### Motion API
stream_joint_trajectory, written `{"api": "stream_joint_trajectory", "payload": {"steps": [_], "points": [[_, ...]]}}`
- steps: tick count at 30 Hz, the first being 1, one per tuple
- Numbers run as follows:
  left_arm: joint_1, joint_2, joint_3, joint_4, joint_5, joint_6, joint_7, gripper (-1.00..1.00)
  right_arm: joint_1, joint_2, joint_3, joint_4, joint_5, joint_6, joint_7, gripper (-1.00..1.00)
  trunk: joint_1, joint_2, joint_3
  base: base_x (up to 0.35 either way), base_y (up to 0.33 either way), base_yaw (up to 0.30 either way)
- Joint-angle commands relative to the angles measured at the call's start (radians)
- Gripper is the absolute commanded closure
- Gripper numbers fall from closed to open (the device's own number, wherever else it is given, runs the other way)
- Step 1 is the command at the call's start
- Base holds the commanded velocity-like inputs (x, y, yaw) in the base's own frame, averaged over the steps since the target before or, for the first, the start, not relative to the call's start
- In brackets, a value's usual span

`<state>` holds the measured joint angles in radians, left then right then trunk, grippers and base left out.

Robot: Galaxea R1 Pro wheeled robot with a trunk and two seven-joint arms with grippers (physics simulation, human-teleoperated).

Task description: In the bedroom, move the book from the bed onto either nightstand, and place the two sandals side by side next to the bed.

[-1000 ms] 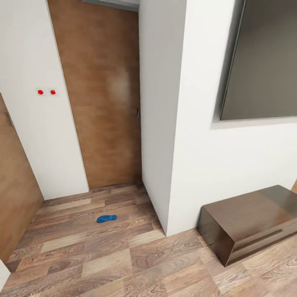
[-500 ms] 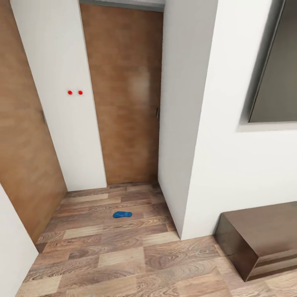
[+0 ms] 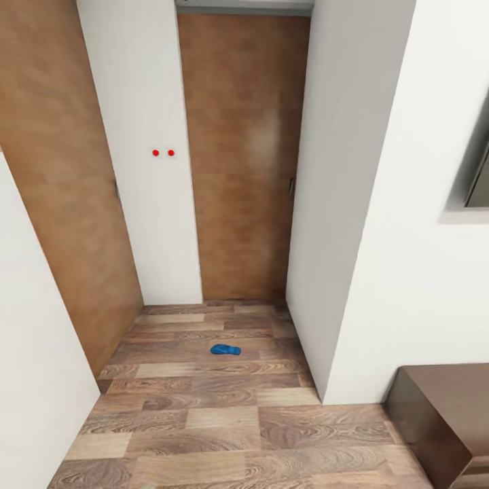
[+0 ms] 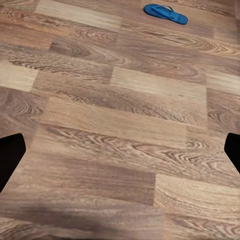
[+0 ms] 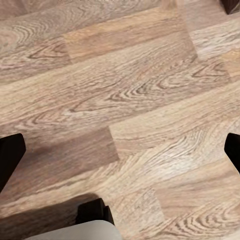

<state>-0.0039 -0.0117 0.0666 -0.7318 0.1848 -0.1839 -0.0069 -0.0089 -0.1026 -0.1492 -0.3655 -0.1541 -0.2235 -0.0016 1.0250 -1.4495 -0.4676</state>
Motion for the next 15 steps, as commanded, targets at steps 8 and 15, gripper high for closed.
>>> {"api": "stream_joint_trajectory", "payload": {"steps": [8, 15], "points": [[0.0, -0.001, 0.001, 0.0, 0.007, -0.002, -0.001, -1.0, 0.0, 0.0, 0.002, 0.0, -0.01, -0.004, 0.0, -1.0, 0.0, -0.001, -0.001, 0.0, 0.0, 0.271], [0.0, -0.001, 0.001, 0.0, 0.007, -0.002, -0.001, -1.0, 0.0, 0.0, 0.002, 0.0, -0.011, -0.004, 0.0, -1.0, 0.0, -0.001, -0.001, 0.0, 0.0, 0.186]]}}
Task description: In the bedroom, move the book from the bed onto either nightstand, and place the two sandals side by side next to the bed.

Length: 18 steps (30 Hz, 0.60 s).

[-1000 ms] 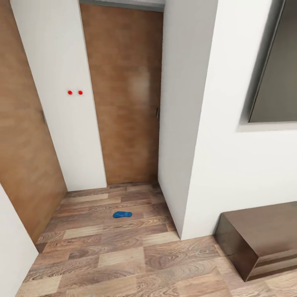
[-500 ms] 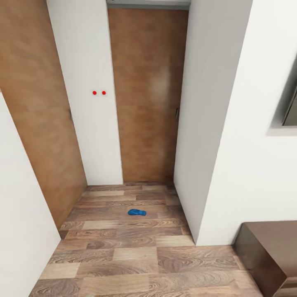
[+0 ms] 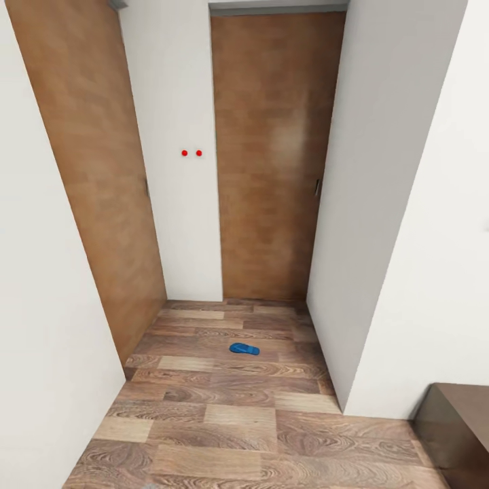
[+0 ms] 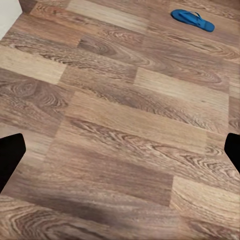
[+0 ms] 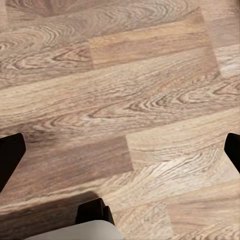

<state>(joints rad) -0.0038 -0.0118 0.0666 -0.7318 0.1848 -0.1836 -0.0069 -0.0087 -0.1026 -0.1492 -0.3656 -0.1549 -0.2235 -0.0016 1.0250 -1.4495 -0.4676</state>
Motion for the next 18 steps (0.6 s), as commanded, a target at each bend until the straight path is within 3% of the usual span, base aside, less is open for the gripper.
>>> {"api": "stream_joint_trajectory", "payload": {"steps": [1, 14, 18], "points": [[0.0, 0.0, 0.001, 0.0, 0.007, -0.002, -0.001, -1.0, 0.0, 0.0, 0.002, 0.001, -0.012, -0.004, 0.0, -1.0, 0.0, -0.001, -0.001, 0.0, 0.0, 0.034], [-0.001, 0.0, -0.001, 0.057, 0.0, -0.002, -0.001, -1.0, 0.0, 0.0, 0.002, 0.005, -0.014, -0.003, 0.0, -1.0, 0.0, -0.001, -0.001, 0.0, 0.0, 0.005], [-0.001, -0.002, -0.01, 0.064, -0.002, -0.001, 0.0, -1.0, 0.0, 0.0, 0.002, 0.06, -0.01, -0.002, 0.0, -1.0, 0.0, -0.001, -0.001, 0.0, 0.0, 0.0]]}}
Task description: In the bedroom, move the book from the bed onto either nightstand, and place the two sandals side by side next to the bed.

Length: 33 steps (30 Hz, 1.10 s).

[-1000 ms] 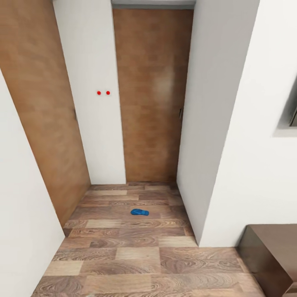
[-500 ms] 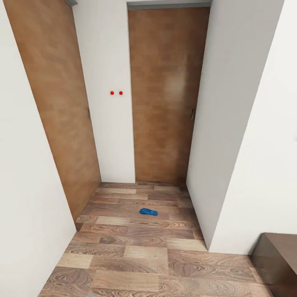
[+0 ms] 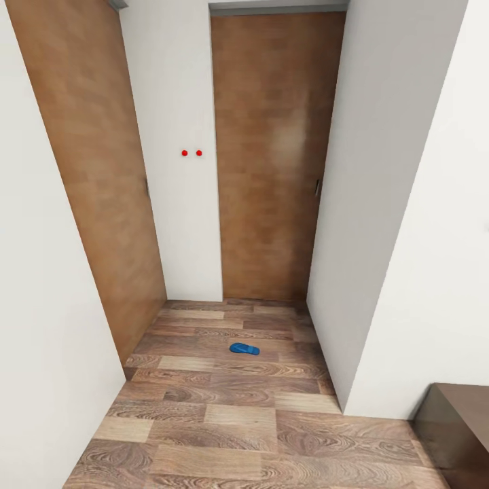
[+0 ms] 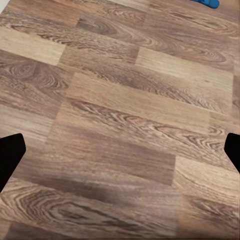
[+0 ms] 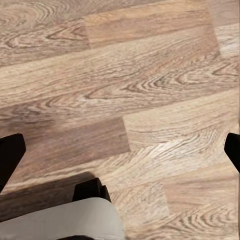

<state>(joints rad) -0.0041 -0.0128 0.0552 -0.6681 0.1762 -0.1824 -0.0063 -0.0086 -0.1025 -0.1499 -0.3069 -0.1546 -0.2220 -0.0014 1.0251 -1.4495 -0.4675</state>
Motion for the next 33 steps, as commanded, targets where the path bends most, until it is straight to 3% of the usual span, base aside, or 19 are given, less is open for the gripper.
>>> {"api": "stream_joint_trajectory", "payload": {"steps": [1, 9, 33], "points": [[0.0, -0.001, -0.009, 0.004, 0.007, -0.002, 0.0, -1.0, -0.001, 0.0, 0.002, 0.028, -0.01, -0.004, 0.0, -1.0, 0.0, -0.001, -0.001, 0.0, 0.0, 0.0], [0.0, 0.0, -0.047, 0.014, 0.005, -0.002, 0.004, -1.0, -0.001, -0.003, -0.002, 0.057, -0.017, -0.004, -0.005, -1.0, 0.0, -0.001, -0.001, 0.0, 0.0, 0.0], [0.0, 0.002, -0.05, 0.009, 0.008, -0.005, 0.003, -1.0, -0.001, -0.007, -0.006, 0.057, -0.017, -0.004, 0.003, -1.0, 0.0, -0.001, -0.001, 0.031, 0.0, 0.0]]}}
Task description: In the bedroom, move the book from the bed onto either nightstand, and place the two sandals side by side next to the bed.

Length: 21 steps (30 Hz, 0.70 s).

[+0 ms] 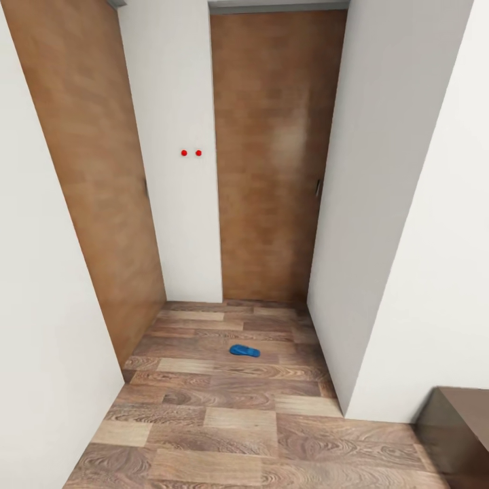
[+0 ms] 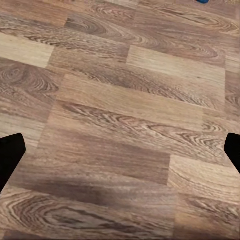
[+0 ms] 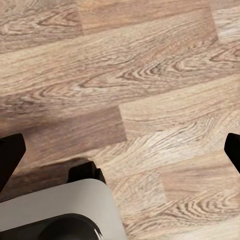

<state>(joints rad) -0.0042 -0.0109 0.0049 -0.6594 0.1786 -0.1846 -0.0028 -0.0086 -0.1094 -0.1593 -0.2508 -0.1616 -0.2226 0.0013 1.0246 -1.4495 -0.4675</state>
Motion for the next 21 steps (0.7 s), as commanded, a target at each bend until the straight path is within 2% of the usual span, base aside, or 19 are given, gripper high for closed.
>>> {"api": "stream_joint_trajectory", "payload": {"steps": [1, 21], "points": [[0.0, 0.0, 0.001, 0.0, 0.005, -0.002, 0.0, -1.0, -0.001, 0.001, 0.004, 0.001, -0.01, -0.004, 0.0, -1.0, 0.0, 0.0, -0.001, 0.257, 0.0, 0.0], [0.0, 0.0, 0.001, -0.001, 0.007, -0.001, -0.002, -1.0, -0.001, 0.003, 0.006, 0.001, -0.01, -0.004, 0.0, -1.0, 0.0, 0.0, -0.001, 0.312, 0.051, 0.0]]}}
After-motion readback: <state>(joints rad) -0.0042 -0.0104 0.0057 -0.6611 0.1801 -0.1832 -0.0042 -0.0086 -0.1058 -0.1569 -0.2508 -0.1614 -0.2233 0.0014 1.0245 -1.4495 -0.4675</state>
